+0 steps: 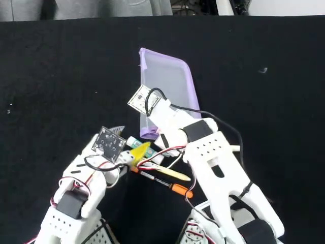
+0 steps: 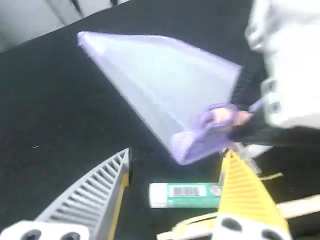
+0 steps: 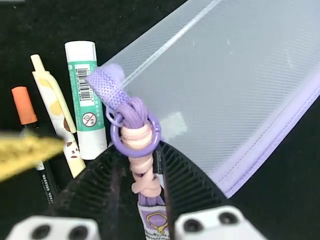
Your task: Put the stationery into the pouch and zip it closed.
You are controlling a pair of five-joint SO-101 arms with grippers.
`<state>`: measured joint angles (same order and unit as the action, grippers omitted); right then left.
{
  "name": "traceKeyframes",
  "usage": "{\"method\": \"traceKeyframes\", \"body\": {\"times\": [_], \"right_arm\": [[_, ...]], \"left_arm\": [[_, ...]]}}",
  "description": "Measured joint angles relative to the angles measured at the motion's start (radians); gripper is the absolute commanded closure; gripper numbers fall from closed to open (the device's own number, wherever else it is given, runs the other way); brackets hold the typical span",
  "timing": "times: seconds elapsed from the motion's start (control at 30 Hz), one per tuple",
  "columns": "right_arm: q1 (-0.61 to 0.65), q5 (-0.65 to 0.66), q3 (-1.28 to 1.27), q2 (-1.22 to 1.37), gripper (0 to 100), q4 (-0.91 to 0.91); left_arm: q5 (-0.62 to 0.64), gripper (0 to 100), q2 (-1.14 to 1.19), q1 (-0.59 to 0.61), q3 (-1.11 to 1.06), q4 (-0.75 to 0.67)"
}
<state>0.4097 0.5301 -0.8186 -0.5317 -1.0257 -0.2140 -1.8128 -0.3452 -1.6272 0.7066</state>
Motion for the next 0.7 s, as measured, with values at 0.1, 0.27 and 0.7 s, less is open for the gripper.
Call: {"method": "traceKeyframes", "body": {"times": [0.1,0.27,0.7], "right_arm": [[0.0,0.0,0.0,0.0,98.8,0.0],[0.0,0.0,-0.003,0.0,98.8,0.0],[0.0,0.0,-0.003,0.0,98.8,0.0]], "left_arm": [[-0.017,71,0.003,0.025,-0.044,-0.081],[-0.025,71,0.002,0.028,-0.044,-0.118],[0.005,71,0.002,0.015,-0.048,-0.106]]}}
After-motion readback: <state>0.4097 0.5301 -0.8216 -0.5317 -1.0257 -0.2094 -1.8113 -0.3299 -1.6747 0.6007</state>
